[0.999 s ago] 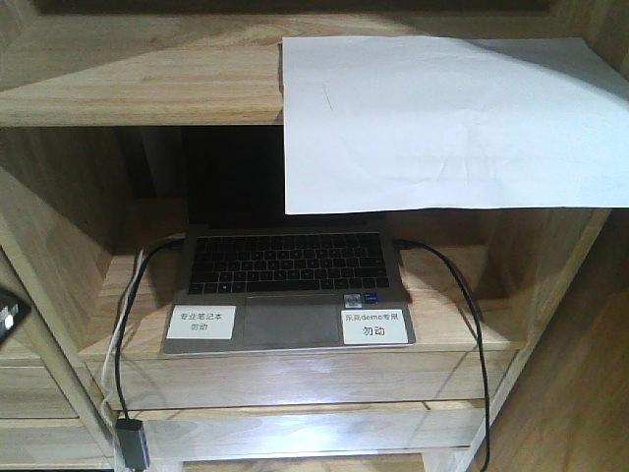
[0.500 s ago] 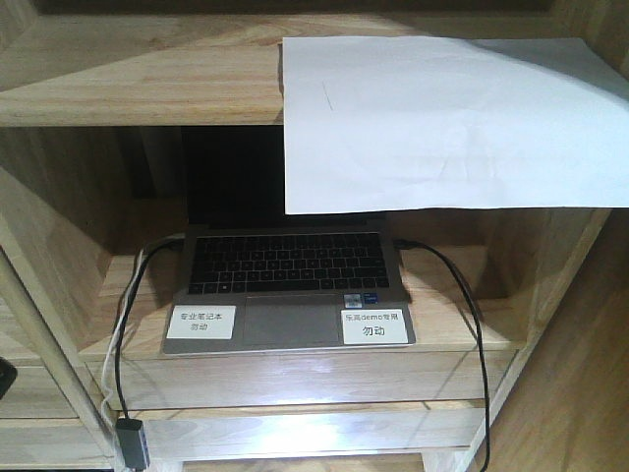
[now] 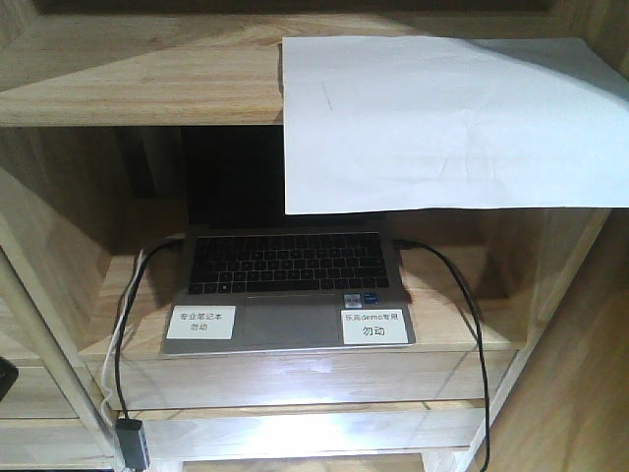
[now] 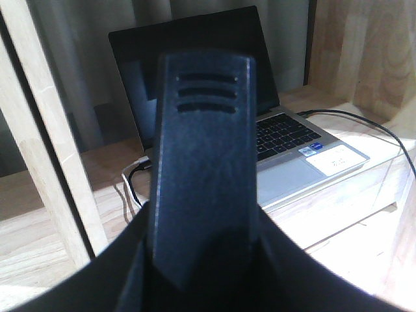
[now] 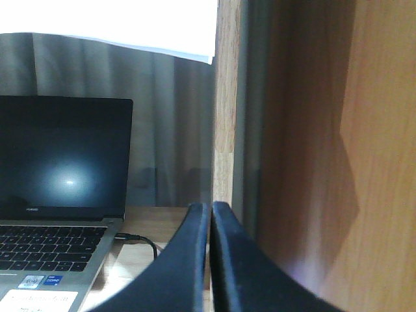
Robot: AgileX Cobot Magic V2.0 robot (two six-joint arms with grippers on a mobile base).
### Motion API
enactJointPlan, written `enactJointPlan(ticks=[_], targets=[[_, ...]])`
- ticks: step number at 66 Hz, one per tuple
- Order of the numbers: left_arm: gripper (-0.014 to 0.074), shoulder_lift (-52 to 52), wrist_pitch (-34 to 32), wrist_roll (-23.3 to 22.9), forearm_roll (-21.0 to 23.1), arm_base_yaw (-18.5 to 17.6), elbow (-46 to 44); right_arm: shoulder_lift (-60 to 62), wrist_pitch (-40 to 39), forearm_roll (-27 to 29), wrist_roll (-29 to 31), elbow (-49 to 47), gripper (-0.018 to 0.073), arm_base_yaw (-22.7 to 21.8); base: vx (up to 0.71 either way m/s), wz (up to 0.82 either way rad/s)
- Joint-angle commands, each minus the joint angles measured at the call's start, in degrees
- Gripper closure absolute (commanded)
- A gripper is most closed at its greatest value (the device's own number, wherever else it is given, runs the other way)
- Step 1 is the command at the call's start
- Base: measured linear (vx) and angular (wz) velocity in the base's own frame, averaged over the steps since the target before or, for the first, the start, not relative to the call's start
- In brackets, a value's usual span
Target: Grab stapler and paper to desk for stapling
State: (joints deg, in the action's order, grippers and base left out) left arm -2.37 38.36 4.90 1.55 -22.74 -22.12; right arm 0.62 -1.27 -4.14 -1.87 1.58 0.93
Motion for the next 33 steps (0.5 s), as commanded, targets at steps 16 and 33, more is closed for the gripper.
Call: enactJointPlan(ticks=[16, 33], targets=[[0.0603, -0.64, -7.04, -0.18, 0.35, -0.14, -1.81, 0.79, -4.09, -0.07, 0.28, 0.21, 0.0568, -0.19, 0.0, 0.0], [0.0603, -0.64, -7.04, -0.18, 0.35, -0.14, -1.81, 0.79, -4.09, -0.07, 0.27, 0.16, 0.0568, -0.19, 0.0, 0.0]])
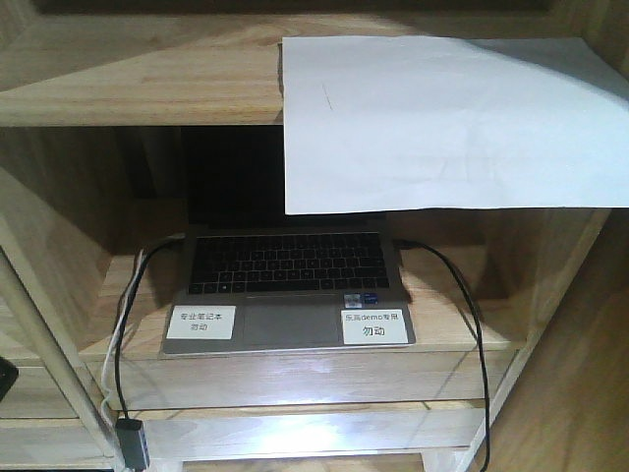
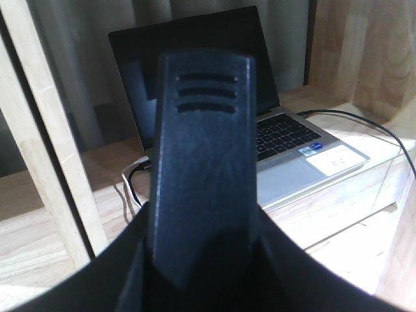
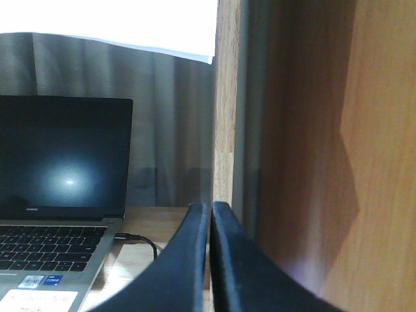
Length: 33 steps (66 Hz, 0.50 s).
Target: Grab stapler and paper to desk for stapling
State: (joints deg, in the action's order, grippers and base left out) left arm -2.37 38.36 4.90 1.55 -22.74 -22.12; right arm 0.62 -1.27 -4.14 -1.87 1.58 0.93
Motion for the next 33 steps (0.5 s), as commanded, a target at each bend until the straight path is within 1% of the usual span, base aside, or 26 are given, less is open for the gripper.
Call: enactJointPlan(ticks=[1, 33], targets=[[0.0603, -0.64, -7.04, -0.18, 0.35, -0.14, -1.81, 0.79, -4.09, -0.07, 0.27, 0.16, 0.0568, -0.19, 0.0, 0.0], [0.0603, -0.64, -6.99, -0.18, 0.3, -0.14, -1.81, 0.79, -3.86, -0.07, 0.27, 0.16, 0.0568, -0.19, 0.0, 0.0]])
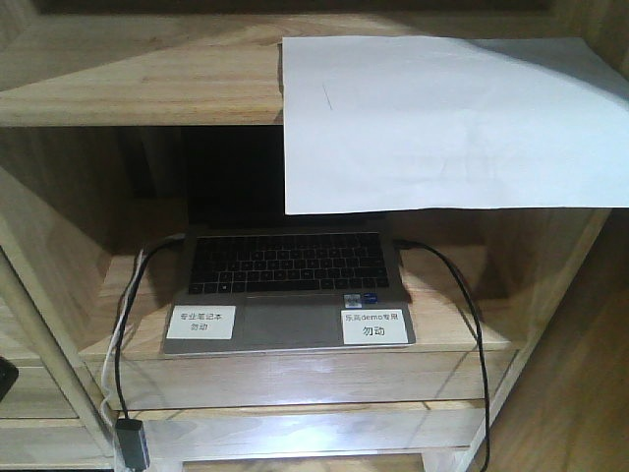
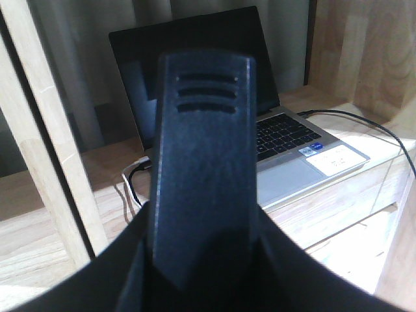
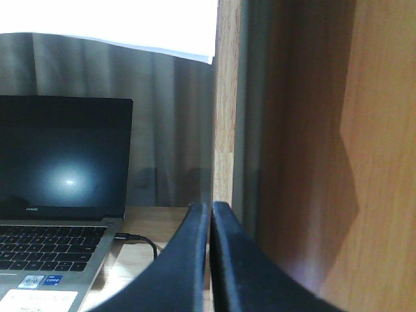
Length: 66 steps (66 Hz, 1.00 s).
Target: Grab stapler and paper to desk for stapling
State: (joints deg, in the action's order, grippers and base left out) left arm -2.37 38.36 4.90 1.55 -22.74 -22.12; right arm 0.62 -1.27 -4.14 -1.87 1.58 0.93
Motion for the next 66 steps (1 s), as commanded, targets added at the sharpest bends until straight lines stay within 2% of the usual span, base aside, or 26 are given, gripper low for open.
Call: enactJointPlan(ticks=[1, 33, 40, 44, 54, 62, 66], targets=[[0.0603, -0.64, -6.99, -0.18, 0.3, -0.14, -1.81, 0.79, -3.86, -0.07, 0.27, 0.16, 0.0568, -0.19, 0.0, 0.0], [0.0603, -0.64, -6.99, -0.18, 0.3, -0.14, -1.81, 0.79, -3.93, -0.24, -0.97, 0.15, 0.0568, -0.19, 0.0, 0.0], [0.0603, -0.64, -6.99, -0.18, 0.3, -0.14, -1.81, 0.79, -3.86, -0.54, -12.68, 0.15, 0.0568, -0.19, 0.0, 0.0], [0.0603, -0.64, -6.99, -0.18, 0.3, -0.14, -1.81, 0.79, -3.86, -1.37, -24.72, 0.15, 0.0568, -0.19, 0.0, 0.0], [0.0603, -0.64, -6.99, -0.18, 0.3, -0.14, -1.81, 0.79, -3.75, -4.62, -50.26, 0.2, 0.0568, -0.19, 0.0, 0.0], [0.0603, -0.64, -6.99, -0.18, 0.3, -0.14, -1.81, 0.79, -3.6, -7.26, -64.04, 0.2, 0.0567, -0.19, 0.0, 0.0], [0.0603, -0.64, -6.99, -0.18, 0.3, -0.14, -1.81, 0.79, -3.06, -8.15, -67.6, 0.2, 0.0564, -0.19, 0.0, 0.0]])
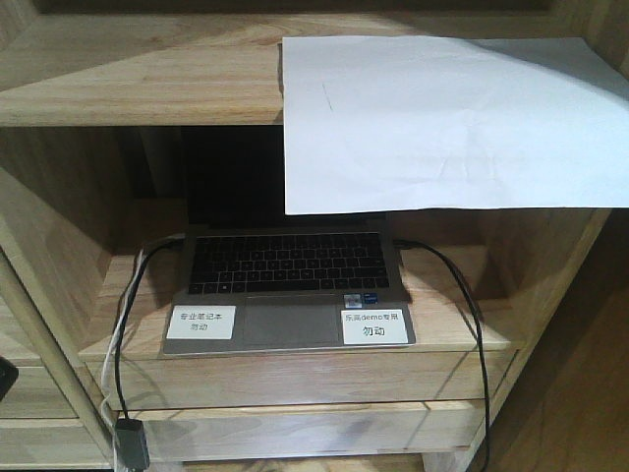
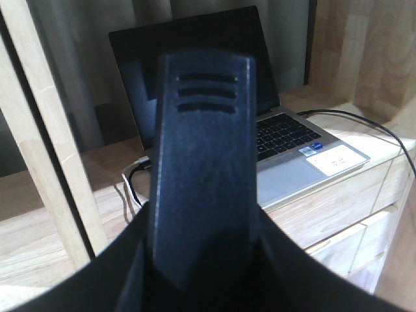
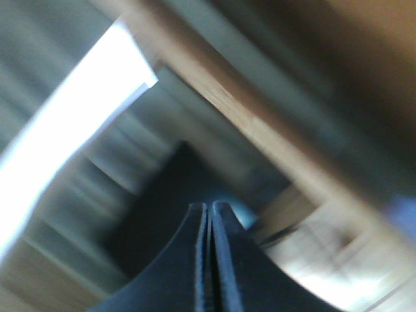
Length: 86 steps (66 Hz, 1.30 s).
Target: Grab stapler and paper to desk for stapling
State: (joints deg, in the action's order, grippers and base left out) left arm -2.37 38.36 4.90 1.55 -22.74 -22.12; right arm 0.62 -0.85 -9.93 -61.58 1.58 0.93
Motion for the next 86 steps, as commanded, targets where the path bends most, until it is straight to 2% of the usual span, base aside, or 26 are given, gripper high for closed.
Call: enactJointPlan(ticks=[1, 5, 16, 23, 34, 41, 45, 47, 50, 65, 75, 86], targets=[[0.0603, -0.64, -6.99, -0.18, 0.3, -0.14, -1.81, 0.79, -3.37, -2.37, -8.64, 0.2, 0.0563, -0.19, 0.0, 0.0], [0.0603, -0.64, -6.99, -0.18, 0.3, -0.14, -1.81, 0.79, -3.31, -2.37, -11.31, 0.2, 0.0548, -0.19, 0.0, 0.0], [0.0603, -0.64, -6.99, -0.18, 0.3, -0.14, -1.81, 0.19, -3.76, -3.94, -12.83, 0.07, 0.0447, 0.17, 0.0, 0.0], [0.0603, -0.64, -6.99, -0.18, 0.3, -0.14, -1.81, -2.84, -6.93, -5.77, -14.14, 0.07, 0.0337, 3.77, 0.0, 0.0], [0.0603, -0.64, -6.99, -0.18, 0.3, -0.14, -1.81, -13.01, -17.6, -8.33, -14.14, 0.07, 0.0147, 10.67, 0.0, 0.0], [0.0603, -0.64, -6.99, -0.18, 0.3, -0.14, -1.81, -20.94, -28.71, -8.46, -14.14, 0.07, 0.0079, 12.22, 0.0, 0.0], [0.0603, -0.64, -6.99, -0.18, 0.3, -0.14, -1.81, -25.68, -37.26, -8.46, -14.14, 0.03, 0.0066, 12.32, 0.0, 0.0], [0.0603, -0.64, -6.99, -0.18, 0.3, -0.14, -1.81, -30.17, -44.59, -8.46, -13.22, -0.37, 0.0065, 12.32, 0.0, 0.0], [0.0603, -0.64, -6.99, -0.18, 0.3, -0.14, -1.81, -33.69, -49.73, -8.74, -12.34, -0.96, 0.0065, 12.32, 0.0, 0.0], [0.0603, -0.64, -6.99, -0.18, 0.3, -0.14, -1.81, -52.93, -67.92, -8.58, -12.03, -5.92, 0.0065, 12.32, 0.0, 0.0], [0.0603, -0.64, -6.99, -0.18, 0.3, -0.14, -1.81, -61.11, -73.61, -8.63, -12.25, -9.1, 0.0065, 12.32, 0.0, 0.0], [0.0603, -0.64, -6.99, -0.18, 0.3, -0.14, -1.81, -65.41, -73.92, -9.68, -12.55, -13.33, 0.0065, 12.32, 0.0, 0.0]])
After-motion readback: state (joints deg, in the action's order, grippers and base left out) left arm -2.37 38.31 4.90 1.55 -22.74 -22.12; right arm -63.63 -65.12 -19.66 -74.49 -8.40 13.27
